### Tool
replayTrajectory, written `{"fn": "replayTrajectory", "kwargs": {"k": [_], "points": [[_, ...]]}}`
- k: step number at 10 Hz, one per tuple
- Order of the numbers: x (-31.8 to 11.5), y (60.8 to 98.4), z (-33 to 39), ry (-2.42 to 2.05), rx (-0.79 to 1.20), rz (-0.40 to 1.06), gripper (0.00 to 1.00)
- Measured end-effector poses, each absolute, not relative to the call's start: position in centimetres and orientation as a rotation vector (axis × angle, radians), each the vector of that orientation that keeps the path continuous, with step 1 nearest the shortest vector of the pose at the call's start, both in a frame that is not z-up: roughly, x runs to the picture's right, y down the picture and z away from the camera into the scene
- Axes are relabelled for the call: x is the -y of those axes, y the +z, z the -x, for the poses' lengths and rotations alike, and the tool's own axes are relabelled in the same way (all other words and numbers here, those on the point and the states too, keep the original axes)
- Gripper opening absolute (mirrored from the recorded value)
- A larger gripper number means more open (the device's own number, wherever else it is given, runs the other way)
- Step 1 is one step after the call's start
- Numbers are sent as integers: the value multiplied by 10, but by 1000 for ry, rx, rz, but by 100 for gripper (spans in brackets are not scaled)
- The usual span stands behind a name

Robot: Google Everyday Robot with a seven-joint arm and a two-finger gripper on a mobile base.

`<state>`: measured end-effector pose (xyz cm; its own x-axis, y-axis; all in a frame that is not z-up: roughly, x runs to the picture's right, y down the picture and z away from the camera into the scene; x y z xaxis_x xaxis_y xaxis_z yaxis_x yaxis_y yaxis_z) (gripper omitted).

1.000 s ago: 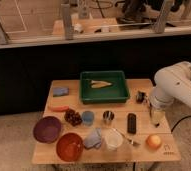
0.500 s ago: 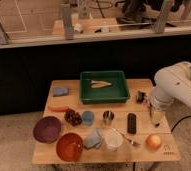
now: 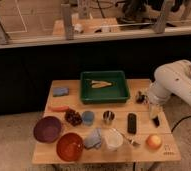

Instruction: Place sponge in plastic cup

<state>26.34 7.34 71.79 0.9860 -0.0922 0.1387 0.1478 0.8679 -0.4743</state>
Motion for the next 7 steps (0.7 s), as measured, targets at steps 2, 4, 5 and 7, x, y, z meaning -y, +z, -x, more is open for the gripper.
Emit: {"fn": "replayTrajectory", "kwargs": {"k": [2,4,5,7], "points": [[-58,731,-236,-220,184,471,80],[-34,756,-174,-371,292,427,80],[-26,768,-148,-431,332,417,80],[-14,789,-111,-486,371,412,80]]}}
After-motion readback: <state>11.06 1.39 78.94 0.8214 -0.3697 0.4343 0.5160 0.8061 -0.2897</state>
